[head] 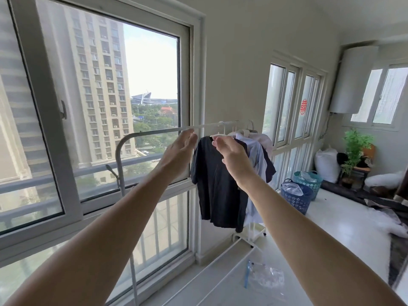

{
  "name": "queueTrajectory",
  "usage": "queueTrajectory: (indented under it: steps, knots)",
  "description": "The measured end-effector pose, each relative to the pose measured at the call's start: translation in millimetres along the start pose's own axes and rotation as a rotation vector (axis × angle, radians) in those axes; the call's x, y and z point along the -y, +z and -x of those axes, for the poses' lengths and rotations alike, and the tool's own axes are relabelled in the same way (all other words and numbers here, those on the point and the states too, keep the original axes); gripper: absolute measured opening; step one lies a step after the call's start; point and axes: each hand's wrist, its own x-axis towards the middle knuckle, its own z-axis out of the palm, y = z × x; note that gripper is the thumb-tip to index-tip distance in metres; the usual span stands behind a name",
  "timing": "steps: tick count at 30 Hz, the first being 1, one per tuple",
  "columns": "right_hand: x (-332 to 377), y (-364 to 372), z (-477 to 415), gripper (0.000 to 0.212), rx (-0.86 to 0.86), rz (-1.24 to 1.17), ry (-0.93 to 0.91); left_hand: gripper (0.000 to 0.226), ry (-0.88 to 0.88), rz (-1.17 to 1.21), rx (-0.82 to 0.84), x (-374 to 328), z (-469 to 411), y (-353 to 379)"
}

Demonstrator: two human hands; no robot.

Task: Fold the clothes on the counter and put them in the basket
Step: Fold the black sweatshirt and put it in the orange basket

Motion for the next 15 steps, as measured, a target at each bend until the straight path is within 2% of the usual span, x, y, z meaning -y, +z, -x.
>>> queueTrajectory:
  steps: [2,5,10,15]
  knots:
    - [-29,-6,-13,0.038,0.029,0.292,-0.062,0.052,0.061,-0.318,-0.050,23,-14,9]
    - [-75,-13,-29,0.042,0.063,0.495,-0.083,0.057,0.111,-0.513,-0.025,60,-37,18]
    - [-150,-25,-75,0.047,0.126,0.671,-0.088,0.054,0.056,-0.609,0.010,116,-87,54]
    - [-221,-52,-149,0.045,0.206,0.779,-0.036,0.053,-0.104,-0.545,0.024,184,-169,120]
